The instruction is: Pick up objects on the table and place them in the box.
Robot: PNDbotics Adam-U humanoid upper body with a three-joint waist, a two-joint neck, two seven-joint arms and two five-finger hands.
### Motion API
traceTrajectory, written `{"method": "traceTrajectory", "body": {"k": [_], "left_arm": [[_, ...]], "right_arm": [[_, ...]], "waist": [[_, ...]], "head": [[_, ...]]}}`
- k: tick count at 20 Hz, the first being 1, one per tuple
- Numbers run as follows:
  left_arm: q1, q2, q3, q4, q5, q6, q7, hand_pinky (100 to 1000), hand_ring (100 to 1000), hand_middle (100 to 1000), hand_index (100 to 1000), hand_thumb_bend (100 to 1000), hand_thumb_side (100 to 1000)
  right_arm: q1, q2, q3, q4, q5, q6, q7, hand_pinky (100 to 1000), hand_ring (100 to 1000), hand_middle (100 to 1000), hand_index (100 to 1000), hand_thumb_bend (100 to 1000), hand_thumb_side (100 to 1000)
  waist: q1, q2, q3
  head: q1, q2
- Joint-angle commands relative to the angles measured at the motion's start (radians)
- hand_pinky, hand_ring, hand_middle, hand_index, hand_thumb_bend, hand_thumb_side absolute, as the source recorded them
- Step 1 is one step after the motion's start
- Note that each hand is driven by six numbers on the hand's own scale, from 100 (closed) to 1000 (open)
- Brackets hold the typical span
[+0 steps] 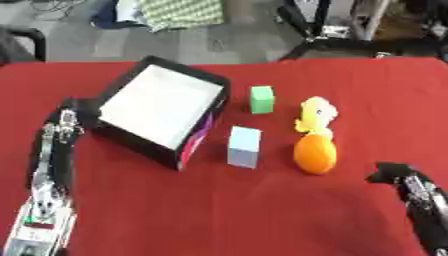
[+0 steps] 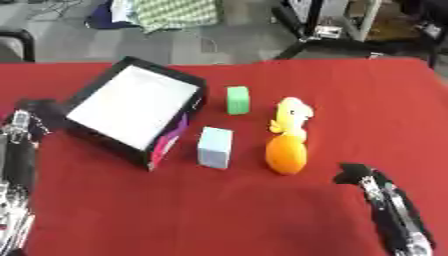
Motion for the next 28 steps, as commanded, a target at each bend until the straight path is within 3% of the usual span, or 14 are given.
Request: {"method": "traceTrajectory", "body": {"k": [1, 4, 6, 9, 14, 16, 20, 28], "left_arm": [[-0.008, 0.005, 0.003, -0.014, 0.003, 0.002, 0.001, 727, 705, 570, 728, 100, 901], [-0.007, 0.006, 0.003, -0.014, 0.003, 0.003, 0.000, 726, 705, 570, 728, 100, 899], [-0.006, 0.009, 0.002, -0.014, 0.003, 0.003, -0.001, 726, 705, 570, 728, 100, 900], [-0.003, 0.009, 0.000, -0.013, 0.004, 0.004, -0.003, 727, 705, 570, 728, 100, 901], [-0.003, 0.013, -0.003, -0.012, 0.004, 0.004, -0.007, 727, 706, 570, 728, 100, 904], [-0.003, 0.014, -0.004, -0.011, 0.004, 0.005, -0.008, 727, 706, 571, 728, 100, 905], [-0.004, 0.016, -0.007, -0.012, 0.004, 0.006, -0.011, 727, 707, 571, 728, 100, 906], [-0.006, 0.017, -0.011, -0.012, 0.005, 0.009, -0.017, 727, 708, 571, 728, 100, 908]], "right_arm": [[-0.009, -0.009, 0.001, -0.011, 0.005, -0.005, 0.004, 1000, 695, 583, 737, 100, 836], [-0.025, -0.025, 0.000, -0.014, 0.009, -0.012, 0.006, 1000, 696, 583, 738, 100, 760], [-0.053, -0.073, 0.007, -0.020, 0.010, -0.030, 0.015, 1000, 698, 585, 743, 100, 641], [-0.100, -0.177, 0.031, -0.023, 0.012, -0.074, 0.049, 1000, 707, 594, 762, 100, 519], [-0.201, -0.358, 0.078, 0.000, 0.037, -0.164, 0.087, 1000, 724, 614, 785, 100, 425], [-0.237, -0.406, 0.101, 0.027, 0.057, -0.191, 0.102, 1000, 749, 652, 804, 100, 435], [-0.313, -0.477, 0.154, 0.120, 0.130, -0.244, 0.161, 1000, 797, 739, 862, 100, 537], [-0.438, -0.502, 0.217, 0.293, 0.247, -0.318, 0.207, 1000, 830, 797, 908, 100, 650]], "waist": [[-0.007, 0.009, 0.000], [-0.007, 0.006, 0.000], [-0.009, 0.003, 0.001], [-0.010, 0.000, 0.005], [-0.013, -0.002, 0.008], [-0.014, -0.002, 0.010], [-0.014, 0.000, 0.016], [-0.015, 0.002, 0.024]], "head": [[0.002, -0.001], [0.002, -0.001], [0.001, -0.001], [-0.003, -0.001], [-0.007, -0.001], [-0.009, -0.001], [-0.012, -0.001], [-0.017, -0.001]]}}
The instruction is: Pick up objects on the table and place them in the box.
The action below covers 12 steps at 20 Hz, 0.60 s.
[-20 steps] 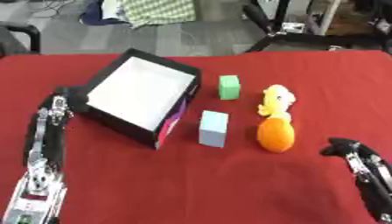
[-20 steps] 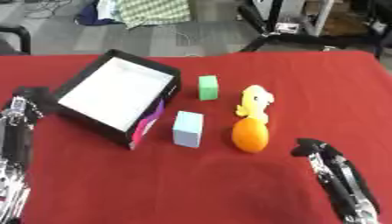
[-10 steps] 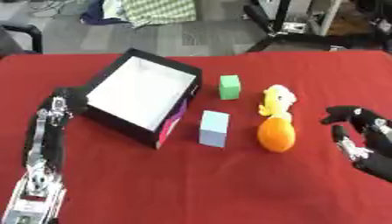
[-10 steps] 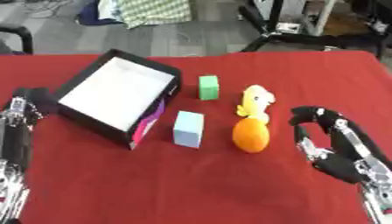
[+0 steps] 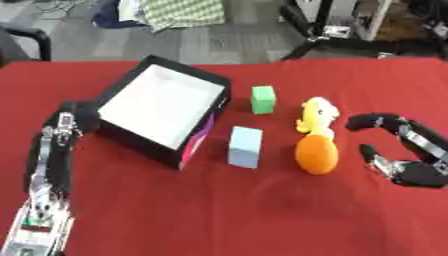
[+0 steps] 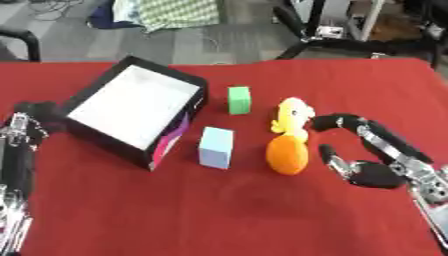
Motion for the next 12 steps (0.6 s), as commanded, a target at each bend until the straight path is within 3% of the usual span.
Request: {"method": "traceTrajectory", "body": {"k": [1, 12], "left_arm": [[-0.008, 0.016, -0.004, -0.015, 0.004, -0.001, -0.004, 727, 708, 571, 728, 100, 908], [-0.006, 0.016, -0.006, -0.014, 0.005, 0.001, -0.008, 727, 709, 572, 727, 100, 914]], "right_arm": [[-0.038, -0.032, 0.014, 0.050, 0.042, -0.027, 0.008, 1000, 830, 797, 908, 100, 650], [-0.110, 0.005, 0.038, 0.140, 0.127, -0.070, -0.001, 1000, 835, 803, 918, 100, 659]], "waist": [[-0.015, 0.002, 0.002], [-0.016, 0.002, 0.007]], "head": [[-0.005, -0.001], [-0.009, -0.001]]}}
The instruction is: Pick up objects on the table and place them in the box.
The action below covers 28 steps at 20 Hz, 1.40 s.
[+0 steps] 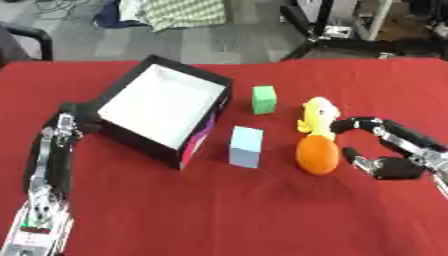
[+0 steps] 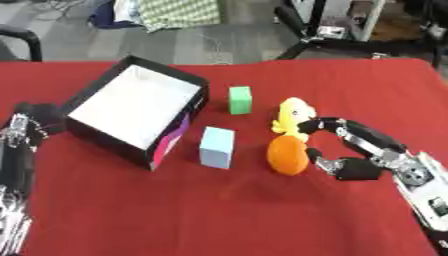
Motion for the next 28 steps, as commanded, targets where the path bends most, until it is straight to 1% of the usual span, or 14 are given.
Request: {"method": "traceTrajectory", "body": {"k": [1, 6, 7, 8, 16, 19, 21, 23, 24, 25, 27, 28], "left_arm": [[-0.006, 0.016, -0.001, -0.014, 0.003, -0.002, -0.004, 727, 709, 572, 727, 100, 914], [-0.005, 0.016, -0.003, -0.014, 0.004, -0.001, -0.006, 728, 709, 572, 727, 100, 918], [-0.005, 0.016, -0.003, -0.014, 0.004, -0.001, -0.006, 727, 709, 572, 727, 100, 918], [-0.005, 0.016, -0.003, -0.014, 0.004, -0.001, -0.006, 727, 709, 572, 727, 100, 919], [-0.005, 0.016, -0.005, -0.013, 0.005, -0.001, -0.008, 728, 708, 573, 727, 100, 924], [-0.005, 0.016, -0.006, -0.013, 0.005, 0.000, -0.009, 728, 708, 573, 727, 100, 925], [-0.005, 0.016, -0.006, -0.013, 0.005, 0.000, -0.009, 728, 709, 573, 727, 100, 925], [-0.005, 0.016, -0.006, -0.013, 0.006, 0.000, -0.009, 729, 709, 573, 727, 100, 925], [-0.005, 0.016, -0.006, -0.013, 0.006, 0.000, -0.009, 729, 709, 573, 727, 100, 925], [-0.005, 0.016, -0.006, -0.013, 0.006, 0.000, -0.009, 729, 709, 573, 727, 100, 925], [-0.004, 0.015, -0.007, -0.012, 0.006, 0.001, -0.009, 729, 709, 573, 727, 100, 926], [-0.005, 0.015, -0.007, -0.012, 0.007, 0.001, -0.008, 729, 709, 573, 727, 100, 925]], "right_arm": [[-0.024, -0.008, -0.002, 0.007, 0.019, -0.011, -0.004, 1000, 835, 803, 918, 100, 660], [-0.042, 0.007, 0.012, 0.031, 0.041, -0.018, 0.004, 999, 836, 806, 913, 100, 673], [-0.045, 0.010, 0.015, 0.039, 0.049, -0.019, 0.007, 998, 836, 806, 913, 100, 646], [-0.048, 0.012, 0.019, 0.047, 0.058, -0.021, 0.010, 997, 836, 806, 911, 100, 693], [-0.065, 0.046, 0.031, 0.147, 0.153, -0.032, 0.008, 995, 837, 808, 895, 100, 775], [-0.068, 0.054, 0.032, 0.173, 0.175, -0.037, 0.002, 994, 836, 806, 884, 100, 780], [-0.071, 0.058, 0.033, 0.185, 0.187, -0.042, -0.002, 992, 835, 802, 858, 100, 728], [-0.074, 0.062, 0.034, 0.192, 0.198, -0.046, -0.007, 988, 831, 794, 813, 100, 567], [-0.075, 0.064, 0.033, 0.194, 0.204, -0.049, -0.013, 982, 822, 781, 756, 100, 371], [-0.078, 0.066, 0.032, 0.195, 0.209, -0.050, -0.023, 977, 813, 768, 703, 100, 203], [-0.081, 0.069, 0.029, 0.196, 0.222, -0.051, -0.055, 967, 797, 743, 611, 100, 200], [-0.082, 0.071, 0.027, 0.197, 0.227, -0.051, -0.075, 962, 786, 726, 551, 100, 199]], "waist": [[-0.014, 0.002, 0.001], [-0.014, 0.002, 0.002], [-0.014, 0.001, 0.002], [-0.014, 0.002, 0.002], [-0.013, 0.002, 0.001], [-0.013, 0.002, 0.000], [-0.013, 0.002, 0.000], [-0.012, 0.002, 0.000], [-0.012, 0.002, 0.001], [-0.012, 0.002, 0.001], [-0.012, 0.002, 0.001], [-0.012, 0.003, 0.001]], "head": [[-0.002, -0.001], [-0.005, -0.001], [-0.006, -0.001], [-0.006, -0.001], [-0.009, -0.001], [-0.010, -0.001], [-0.011, -0.001], [-0.012, -0.001], [-0.012, -0.001], [-0.012, -0.001], [-0.012, -0.001], [-0.013, -0.001]]}}
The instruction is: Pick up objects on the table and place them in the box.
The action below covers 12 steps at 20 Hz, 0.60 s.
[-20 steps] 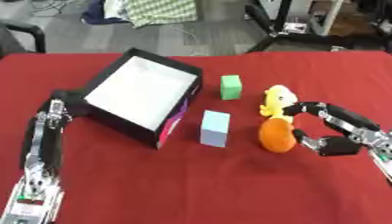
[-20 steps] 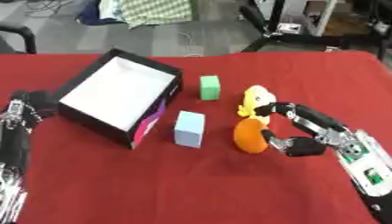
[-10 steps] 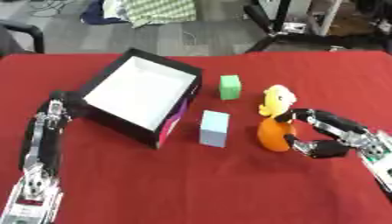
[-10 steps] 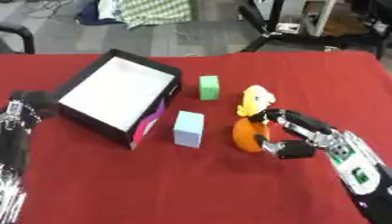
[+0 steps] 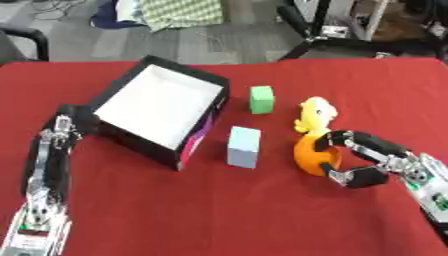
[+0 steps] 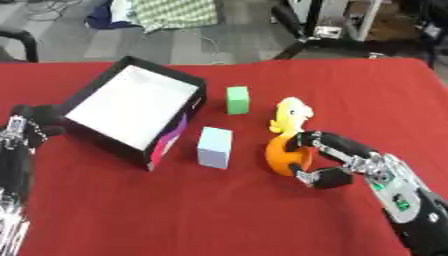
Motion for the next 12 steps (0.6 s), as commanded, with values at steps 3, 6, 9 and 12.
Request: {"method": "traceTrajectory", "body": {"k": [3, 6, 9, 12], "left_arm": [[-0.006, 0.015, -0.001, -0.013, 0.005, 0.001, -0.001, 729, 709, 573, 727, 100, 925], [-0.007, 0.015, -0.001, -0.013, 0.006, 0.001, -0.001, 729, 709, 574, 727, 100, 925], [-0.007, 0.014, 0.000, -0.013, 0.006, 0.001, 0.000, 729, 709, 574, 727, 100, 925], [-0.008, 0.014, 0.000, -0.013, 0.007, 0.001, 0.000, 729, 709, 574, 727, 100, 925]], "right_arm": [[-0.012, -0.004, -0.011, 0.004, 0.029, 0.002, -0.113, 945, 752, 663, 391, 100, 199], [-0.015, -0.001, -0.021, -0.001, 0.024, 0.006, -0.201, 924, 706, 585, 257, 100, 214], [-0.018, 0.000, -0.028, -0.007, 0.011, 0.017, -0.289, 910, 674, 537, 196, 100, 234], [-0.023, 0.000, -0.029, -0.015, -0.003, 0.023, -0.350, 904, 659, 519, 190, 100, 281]], "waist": [[-0.012, 0.003, 0.002], [-0.012, 0.002, 0.002], [-0.012, 0.002, 0.002], [-0.012, 0.002, 0.003]], "head": [[-0.002, -0.001], [-0.001, -0.001], [-0.001, -0.001], [-0.001, -0.001]]}}
